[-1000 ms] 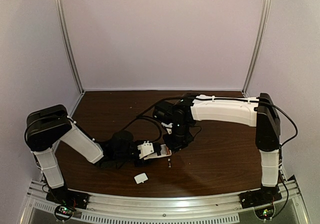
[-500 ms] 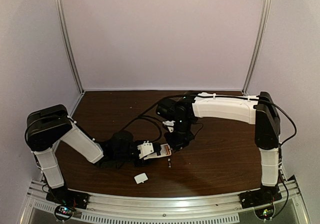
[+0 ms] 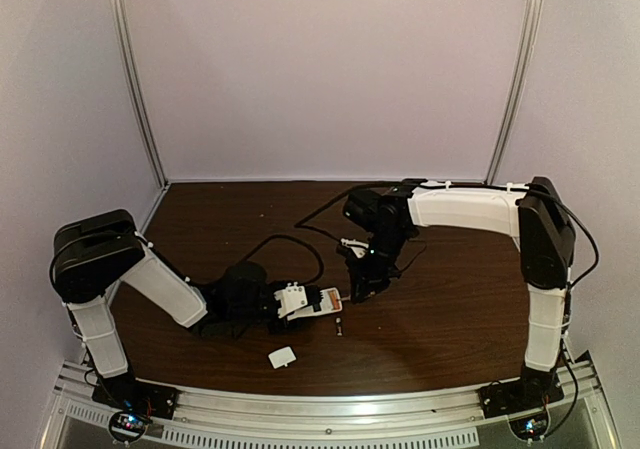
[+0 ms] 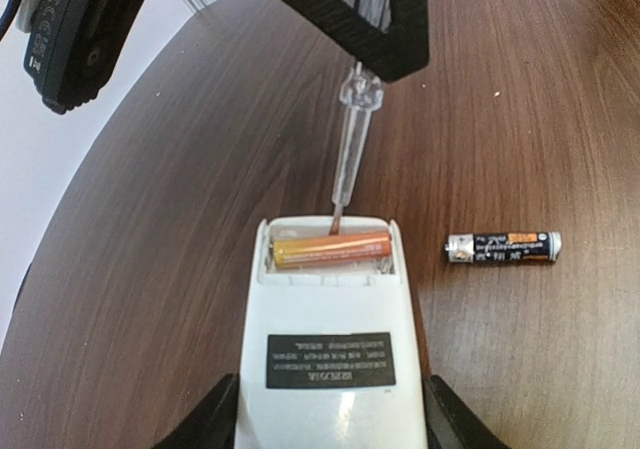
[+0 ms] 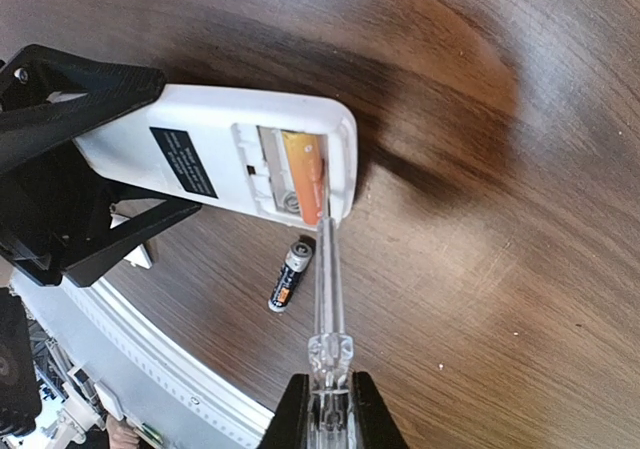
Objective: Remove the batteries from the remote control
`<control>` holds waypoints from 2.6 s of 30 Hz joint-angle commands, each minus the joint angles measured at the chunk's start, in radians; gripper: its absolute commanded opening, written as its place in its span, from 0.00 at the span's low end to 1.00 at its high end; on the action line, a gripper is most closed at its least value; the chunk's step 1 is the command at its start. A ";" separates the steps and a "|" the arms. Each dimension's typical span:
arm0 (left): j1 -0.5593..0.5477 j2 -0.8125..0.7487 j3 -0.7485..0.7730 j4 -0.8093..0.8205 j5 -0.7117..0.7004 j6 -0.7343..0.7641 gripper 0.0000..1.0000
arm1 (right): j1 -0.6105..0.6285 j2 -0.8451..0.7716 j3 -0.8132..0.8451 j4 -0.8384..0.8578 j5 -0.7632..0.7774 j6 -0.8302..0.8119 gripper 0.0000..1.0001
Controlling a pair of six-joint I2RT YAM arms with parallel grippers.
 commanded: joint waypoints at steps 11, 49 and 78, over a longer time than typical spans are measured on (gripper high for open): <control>-0.009 0.012 0.035 0.111 0.025 0.020 0.00 | 0.037 0.066 0.055 -0.013 0.290 0.082 0.00; -0.009 0.018 0.036 0.109 0.019 0.030 0.00 | 0.049 0.025 -0.084 0.136 0.039 -0.050 0.00; -0.009 0.020 0.034 0.120 0.007 0.031 0.00 | 0.010 -0.118 -0.333 0.481 -0.124 0.022 0.00</control>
